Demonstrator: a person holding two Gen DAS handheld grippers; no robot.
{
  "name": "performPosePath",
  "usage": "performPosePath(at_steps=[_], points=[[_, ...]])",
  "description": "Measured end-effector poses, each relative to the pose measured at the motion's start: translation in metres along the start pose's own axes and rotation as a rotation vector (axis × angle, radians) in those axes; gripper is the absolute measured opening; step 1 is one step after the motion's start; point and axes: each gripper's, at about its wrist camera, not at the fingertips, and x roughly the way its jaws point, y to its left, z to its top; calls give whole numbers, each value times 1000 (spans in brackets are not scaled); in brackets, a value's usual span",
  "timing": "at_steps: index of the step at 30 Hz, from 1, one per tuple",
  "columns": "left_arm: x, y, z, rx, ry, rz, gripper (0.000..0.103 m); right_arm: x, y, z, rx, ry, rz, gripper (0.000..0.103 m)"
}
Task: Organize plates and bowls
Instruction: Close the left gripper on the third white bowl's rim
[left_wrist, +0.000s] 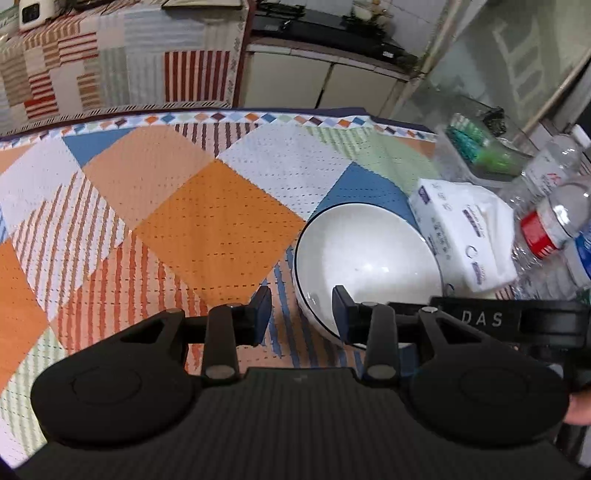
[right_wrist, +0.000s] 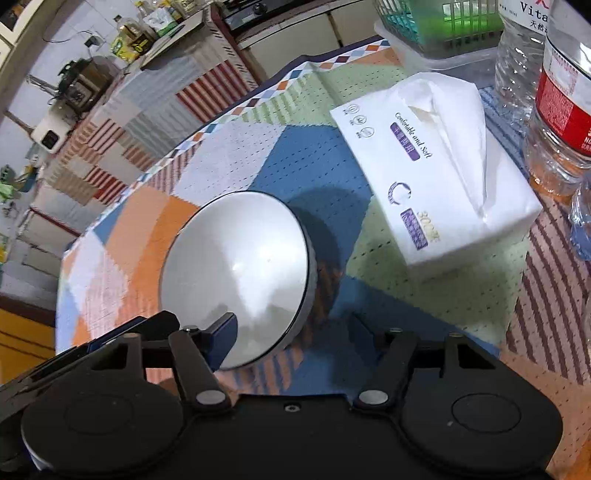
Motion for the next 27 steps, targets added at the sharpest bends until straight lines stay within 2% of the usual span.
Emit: performPosePath(at_steps=[2, 8, 10, 13, 15, 17, 20, 22, 27], points=[[9, 0, 0, -2, 47, -22, 35, 3, -2, 1, 10, 4, -36, 47], [21, 3, -5, -43, 75, -69, 31, 3, -6, 5, 18, 1, -27, 34], [26, 6, -3, -72, 81, -79, 21, 5, -6, 7, 10, -12, -31, 30], [28, 12, -1, -122, 99, -94, 18, 8, 2, 7, -97, -53, -54, 26], [25, 12, 0, -133, 123, -95, 17, 8, 4, 6, -141, -59, -48, 19], [18, 8, -1, -107, 138, -86, 16, 4, 5, 4, -156, -52, -47, 18], [-5, -1, -3, -36, 113, -73, 16, -8, 9, -2, -206, -47, -44, 18], [-22, -6, -3, -17, 94, -58, 15, -19, 8, -4, -191, -46, -20, 18], [-60, -8, -5, -15, 126, -62, 15, -48, 11, -21, -143, -26, 35, 18]])
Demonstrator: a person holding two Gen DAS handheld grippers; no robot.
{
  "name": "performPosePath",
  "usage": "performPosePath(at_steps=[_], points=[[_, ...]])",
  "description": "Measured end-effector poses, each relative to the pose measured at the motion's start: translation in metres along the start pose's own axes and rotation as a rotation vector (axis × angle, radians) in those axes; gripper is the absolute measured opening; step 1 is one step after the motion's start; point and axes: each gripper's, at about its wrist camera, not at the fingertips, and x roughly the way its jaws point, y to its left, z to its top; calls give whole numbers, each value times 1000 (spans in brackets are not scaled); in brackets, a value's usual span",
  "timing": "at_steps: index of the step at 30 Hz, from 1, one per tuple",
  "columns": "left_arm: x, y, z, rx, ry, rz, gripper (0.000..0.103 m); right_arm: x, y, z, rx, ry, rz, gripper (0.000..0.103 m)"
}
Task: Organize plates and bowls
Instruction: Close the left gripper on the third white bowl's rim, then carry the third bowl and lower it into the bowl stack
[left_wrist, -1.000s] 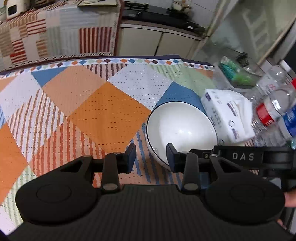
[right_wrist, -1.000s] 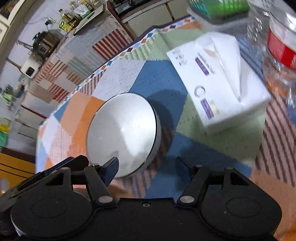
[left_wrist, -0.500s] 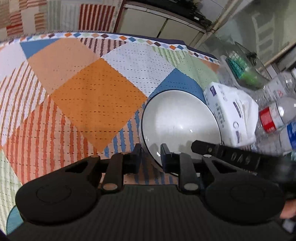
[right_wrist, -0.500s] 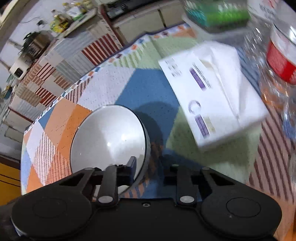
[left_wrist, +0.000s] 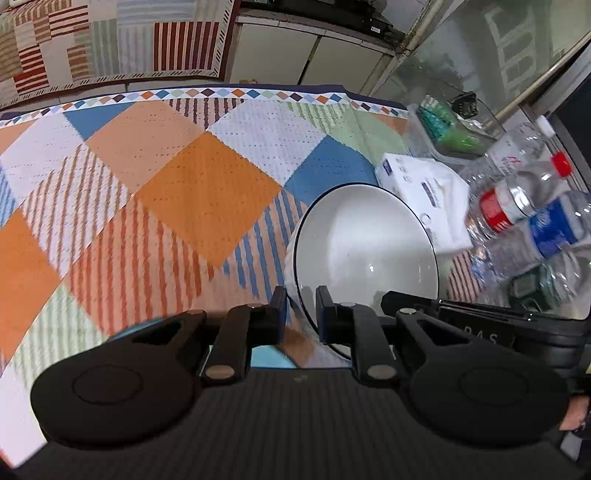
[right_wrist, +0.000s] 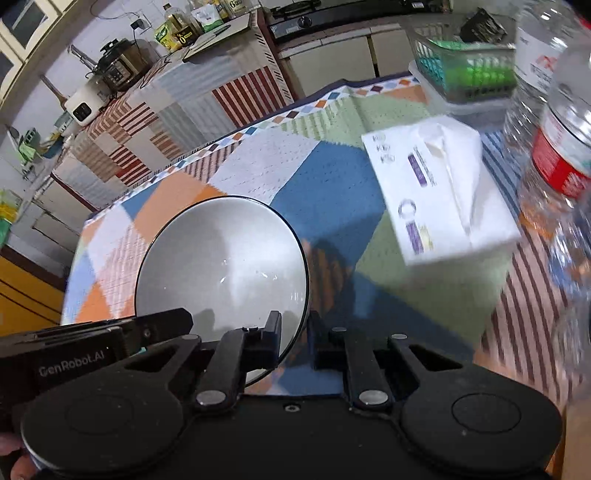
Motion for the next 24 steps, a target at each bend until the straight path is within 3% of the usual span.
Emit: performPosePath(at_steps=[4, 11, 21, 24], points=[[-29, -8, -13, 29, 18, 19, 14, -22, 9, -14, 20, 8, 22, 18], [-78, -18, -34, 70, 12, 25, 14, -63, 36, -42, -72, 30, -1, 18], [-134, -15, -78, 77, 37, -67, 14, -119, 50, -90, -72, 11, 33, 19], [-140, -21, -96, 125, 52, -77, 14, -135, 51, -106, -84, -1, 39, 19]])
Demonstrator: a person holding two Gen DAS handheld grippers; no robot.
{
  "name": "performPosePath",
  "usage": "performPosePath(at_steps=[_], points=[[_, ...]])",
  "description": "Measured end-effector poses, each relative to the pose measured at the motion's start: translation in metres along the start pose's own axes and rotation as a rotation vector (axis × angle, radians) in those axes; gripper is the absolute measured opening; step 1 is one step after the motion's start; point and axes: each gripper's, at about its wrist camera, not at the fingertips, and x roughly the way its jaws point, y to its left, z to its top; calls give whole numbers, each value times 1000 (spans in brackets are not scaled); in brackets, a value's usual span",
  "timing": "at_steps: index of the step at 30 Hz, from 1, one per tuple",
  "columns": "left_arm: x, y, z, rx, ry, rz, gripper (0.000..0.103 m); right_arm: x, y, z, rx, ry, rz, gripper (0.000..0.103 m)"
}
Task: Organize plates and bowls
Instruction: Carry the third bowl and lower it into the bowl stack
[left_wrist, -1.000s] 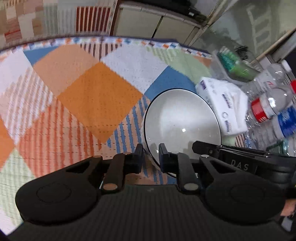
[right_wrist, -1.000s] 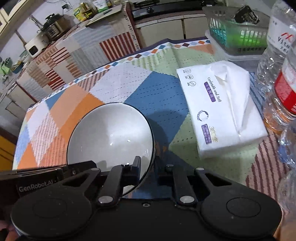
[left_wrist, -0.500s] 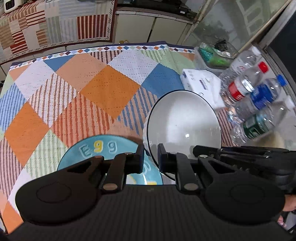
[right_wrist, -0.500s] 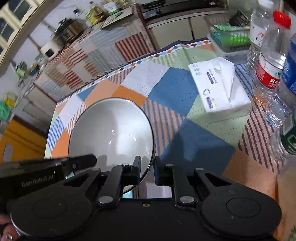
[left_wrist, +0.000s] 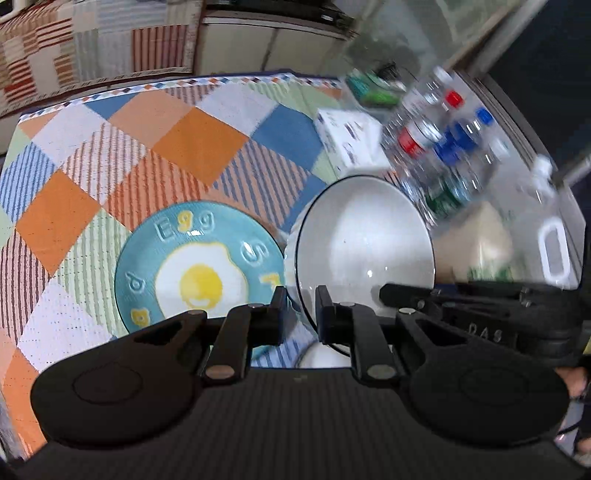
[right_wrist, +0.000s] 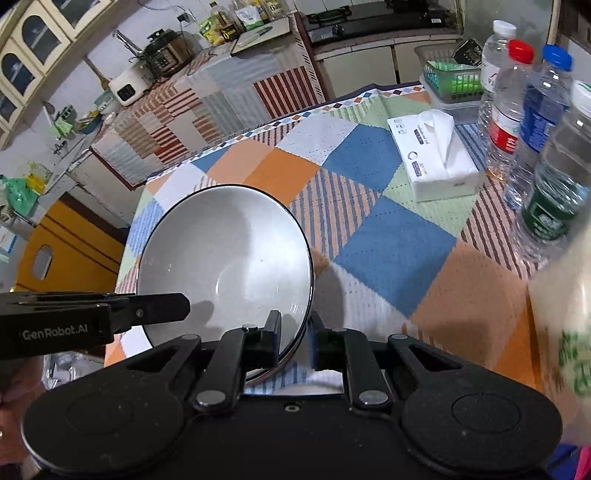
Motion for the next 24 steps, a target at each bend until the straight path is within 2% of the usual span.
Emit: performPosePath(at_steps=[6, 10, 14, 18, 21, 24], points=[[7, -13, -31, 28, 88, -17, 14, -18, -1, -36, -39, 1, -34, 19], [11, -18, -49, 46, 132, -26, 14, -22, -8, -57, -12, 25, -31, 19], [22, -17, -62, 23, 199, -56, 14, -24, -6, -75, -27, 55, -62, 19], [35, -14, -73, -23, 279, -103, 14, -27, -3, -82, -49, 86, -115, 19], [38, -14, -79, -34, 293, -95, 14, -28, 3, -82, -110, 101, -144, 19], [41, -14, -82, -48, 307, -86, 14, -21, 2, -85, -116, 123, -153, 19]])
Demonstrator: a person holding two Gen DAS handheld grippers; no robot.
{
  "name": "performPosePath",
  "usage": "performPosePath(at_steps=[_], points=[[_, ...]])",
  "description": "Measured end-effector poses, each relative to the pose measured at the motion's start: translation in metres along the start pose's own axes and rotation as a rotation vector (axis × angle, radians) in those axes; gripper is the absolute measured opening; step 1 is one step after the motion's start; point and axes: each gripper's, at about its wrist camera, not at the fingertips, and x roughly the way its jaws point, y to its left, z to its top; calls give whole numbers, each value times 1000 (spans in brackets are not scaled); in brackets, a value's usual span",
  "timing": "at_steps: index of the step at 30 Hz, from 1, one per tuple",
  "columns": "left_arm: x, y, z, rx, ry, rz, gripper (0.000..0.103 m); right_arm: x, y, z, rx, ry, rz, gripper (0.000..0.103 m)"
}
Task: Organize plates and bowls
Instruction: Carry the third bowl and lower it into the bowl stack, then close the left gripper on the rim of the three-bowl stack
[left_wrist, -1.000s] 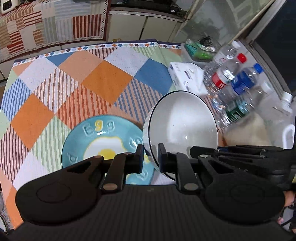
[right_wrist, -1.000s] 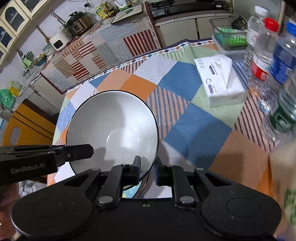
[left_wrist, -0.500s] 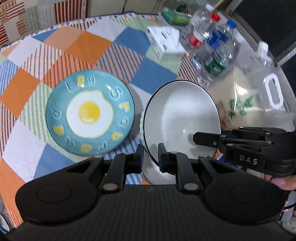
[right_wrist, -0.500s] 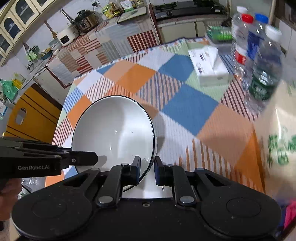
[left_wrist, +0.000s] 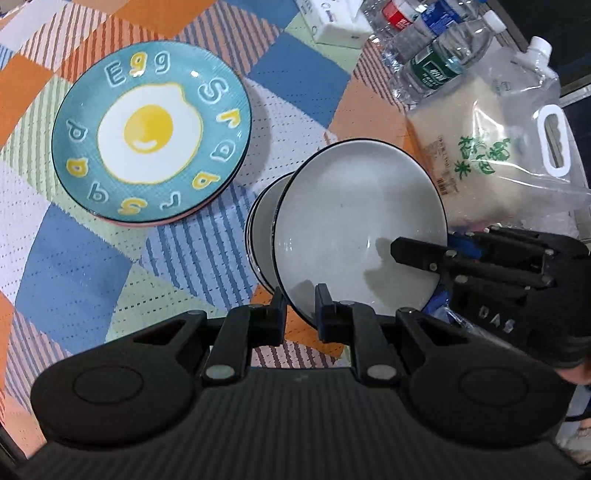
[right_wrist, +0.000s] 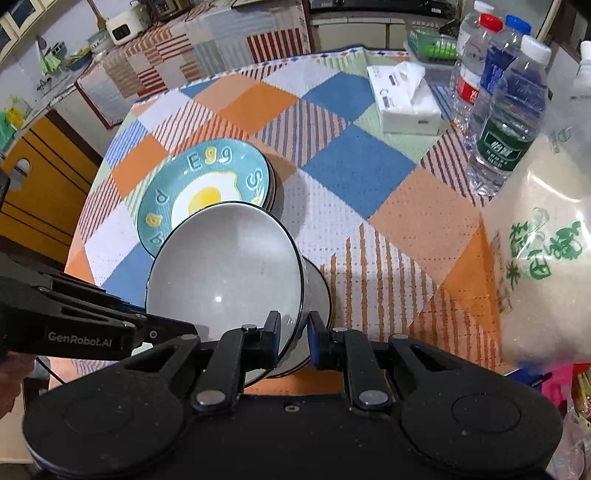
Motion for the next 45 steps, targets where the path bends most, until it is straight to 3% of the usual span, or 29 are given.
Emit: performPosePath(at_steps=[11, 18, 23, 28, 30, 39, 42, 45], points=[[25, 6, 1, -74, 47, 29, 14, 23, 24, -19, -233, -20, -156, 19], [31, 3, 1, -46, 44, 36, 18, 34, 34, -23, -324, -47, -226, 21], [34, 12, 3, -66, 50, -11, 19, 41, 37, -24, -355, -30, -272, 25], [26, 17, -2, -45, 3, -32, 20, 34, 30, -25, -362, -64, -226, 30], [19, 16, -5, -13, -22, -27, 22, 24, 24, -25, -338, -95, -173, 42], [-9, 31, -8, 56, -184, -55, 40, -23, -8, -54, -382, -284, -39, 70], [-7, 32, -10, 65, -216, -83, 44, -21, -14, -66, -393, -285, 16, 79], [1, 29, -14, 95, -232, -61, 49, -4, -17, -75, -402, -222, 46, 87]])
